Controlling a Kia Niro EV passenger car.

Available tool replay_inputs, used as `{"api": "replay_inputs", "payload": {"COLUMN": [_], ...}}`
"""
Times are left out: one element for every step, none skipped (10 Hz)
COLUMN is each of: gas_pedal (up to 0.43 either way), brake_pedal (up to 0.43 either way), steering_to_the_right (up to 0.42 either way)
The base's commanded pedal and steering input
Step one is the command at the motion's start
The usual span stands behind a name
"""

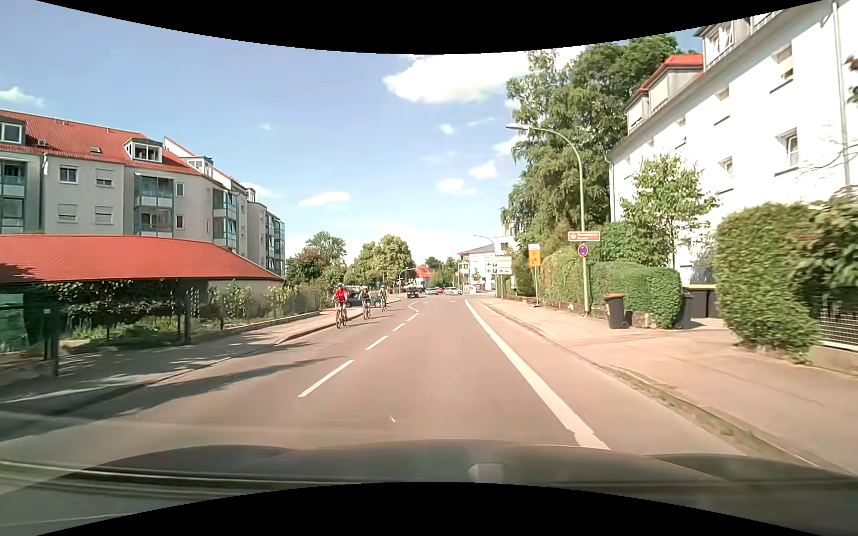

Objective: Follow the waypoints while adhering to traffic rules and regulations

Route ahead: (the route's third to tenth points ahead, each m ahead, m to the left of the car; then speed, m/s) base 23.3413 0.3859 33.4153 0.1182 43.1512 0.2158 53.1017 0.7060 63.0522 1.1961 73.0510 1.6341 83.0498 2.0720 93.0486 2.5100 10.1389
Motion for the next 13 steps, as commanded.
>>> {"api": "replay_inputs", "payload": {"gas_pedal": [0.000, 0.000, 0.000, 0.000, 0.000, 0.000, 0.000, 0.000, 0.000, 0.000, 0.000, 0.000, 0.000], "brake_pedal": [0.116, 0.116, 0.116, 0.116, 0.116, 0.116, 0.116, 0.116, 0.116, 0.116, 0.128, 0.128, 0.134], "steering_to_the_right": [-0.001, 0.001, 0.005, 0.002, -0.001, 0.000, 0.006, 0.009, 0.008, 0.004, 0.003, 0.001, -0.005]}}
